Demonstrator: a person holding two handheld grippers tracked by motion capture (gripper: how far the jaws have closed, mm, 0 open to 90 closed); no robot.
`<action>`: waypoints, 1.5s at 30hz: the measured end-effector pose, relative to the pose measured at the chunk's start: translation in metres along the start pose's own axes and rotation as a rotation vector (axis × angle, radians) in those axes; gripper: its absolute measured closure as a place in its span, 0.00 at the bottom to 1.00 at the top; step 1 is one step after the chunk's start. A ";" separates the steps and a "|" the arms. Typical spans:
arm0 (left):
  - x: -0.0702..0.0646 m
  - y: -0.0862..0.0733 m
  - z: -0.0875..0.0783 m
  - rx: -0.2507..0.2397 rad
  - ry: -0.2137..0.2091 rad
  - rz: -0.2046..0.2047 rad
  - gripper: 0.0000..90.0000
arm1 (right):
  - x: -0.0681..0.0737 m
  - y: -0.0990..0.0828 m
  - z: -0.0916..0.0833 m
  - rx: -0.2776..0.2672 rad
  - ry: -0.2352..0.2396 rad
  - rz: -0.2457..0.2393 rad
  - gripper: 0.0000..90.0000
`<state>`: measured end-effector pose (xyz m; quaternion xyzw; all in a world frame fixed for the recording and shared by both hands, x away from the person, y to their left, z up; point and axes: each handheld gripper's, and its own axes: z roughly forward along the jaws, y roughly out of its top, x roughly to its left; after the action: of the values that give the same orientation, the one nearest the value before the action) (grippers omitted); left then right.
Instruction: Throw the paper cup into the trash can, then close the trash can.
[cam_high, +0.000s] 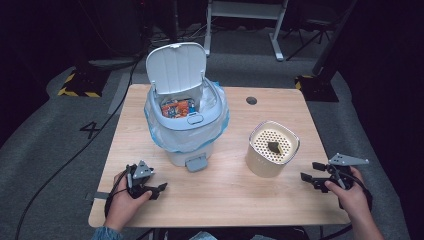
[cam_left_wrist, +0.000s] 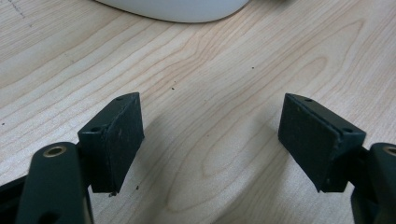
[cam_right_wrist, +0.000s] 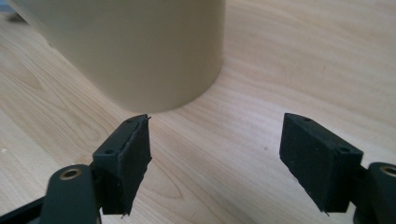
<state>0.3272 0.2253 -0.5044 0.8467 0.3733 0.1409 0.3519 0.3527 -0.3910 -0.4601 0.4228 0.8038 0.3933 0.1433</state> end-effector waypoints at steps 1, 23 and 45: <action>0.000 0.000 0.000 0.000 0.000 0.001 0.25 | 0.001 -0.004 0.003 0.025 0.007 0.001 0.28; 0.000 0.000 0.000 0.000 0.003 -0.003 0.25 | 0.008 -0.033 0.031 0.036 -0.099 -0.060 0.14; 0.011 0.038 -0.058 -0.212 -0.064 -0.106 0.32 | 0.008 -0.033 0.031 0.038 -0.103 -0.054 0.12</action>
<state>0.3261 0.2437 -0.4371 0.7880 0.3889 0.1336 0.4583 0.3468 -0.3802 -0.5044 0.4233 0.8136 0.3518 0.1872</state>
